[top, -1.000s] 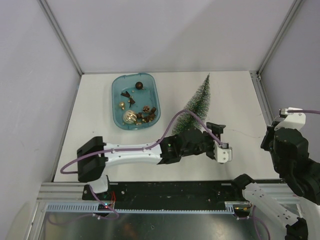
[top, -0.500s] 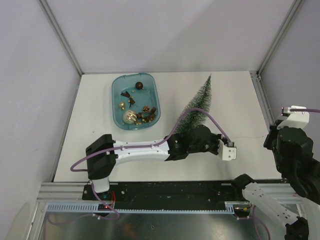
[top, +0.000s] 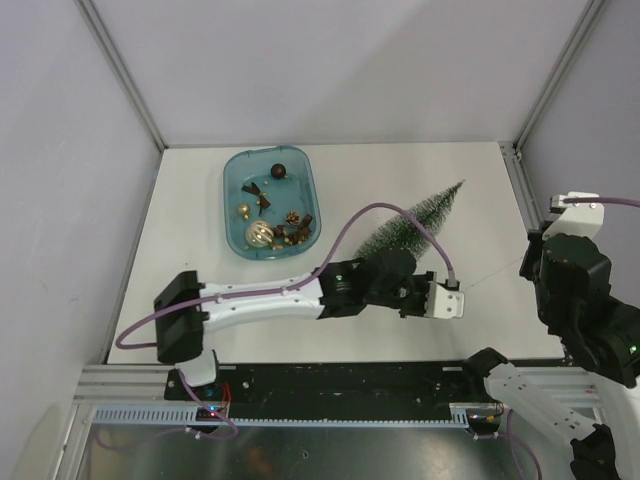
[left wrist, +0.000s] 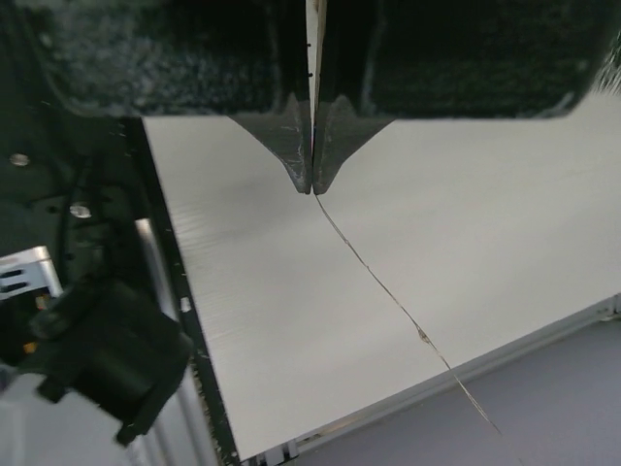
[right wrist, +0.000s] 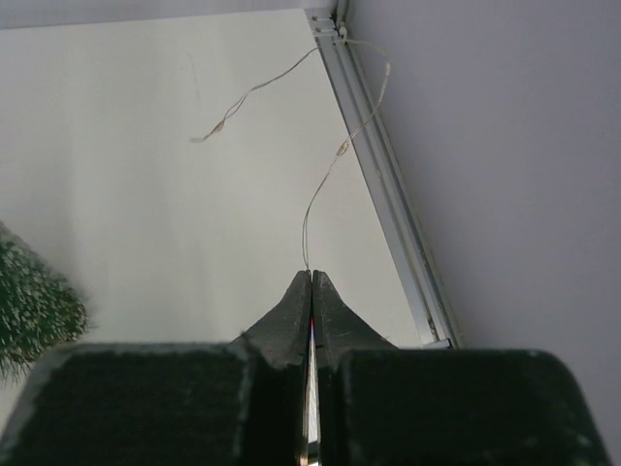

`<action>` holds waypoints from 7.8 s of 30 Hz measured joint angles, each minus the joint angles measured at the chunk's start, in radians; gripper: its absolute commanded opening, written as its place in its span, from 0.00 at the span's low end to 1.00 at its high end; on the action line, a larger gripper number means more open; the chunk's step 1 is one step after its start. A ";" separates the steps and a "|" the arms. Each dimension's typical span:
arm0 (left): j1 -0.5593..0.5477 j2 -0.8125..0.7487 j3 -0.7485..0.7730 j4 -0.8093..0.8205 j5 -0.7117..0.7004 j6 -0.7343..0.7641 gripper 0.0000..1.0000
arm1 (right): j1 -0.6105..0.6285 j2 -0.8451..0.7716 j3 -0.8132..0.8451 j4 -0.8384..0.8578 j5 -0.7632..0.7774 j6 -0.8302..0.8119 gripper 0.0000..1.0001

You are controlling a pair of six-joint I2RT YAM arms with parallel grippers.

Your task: Decorate the small christmas tree

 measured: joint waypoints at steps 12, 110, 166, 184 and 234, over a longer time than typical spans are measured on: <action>0.064 -0.279 -0.190 -0.067 -0.020 -0.107 0.00 | 0.002 0.029 -0.031 0.193 -0.188 -0.023 0.00; 0.206 -0.161 0.050 0.076 -0.050 -0.079 0.55 | -0.568 0.013 -0.756 1.443 -1.002 0.484 0.00; 0.206 -0.299 -0.119 0.226 -0.166 -0.024 0.58 | 0.070 0.076 -0.402 1.146 -0.942 -0.142 0.73; 0.190 -0.312 -0.152 0.208 -0.127 -0.013 0.59 | -0.055 0.362 0.006 0.897 -0.892 -0.269 0.78; 0.206 -0.252 -0.170 0.246 -0.082 0.082 0.00 | -0.521 0.613 -0.145 1.445 -1.617 0.366 0.71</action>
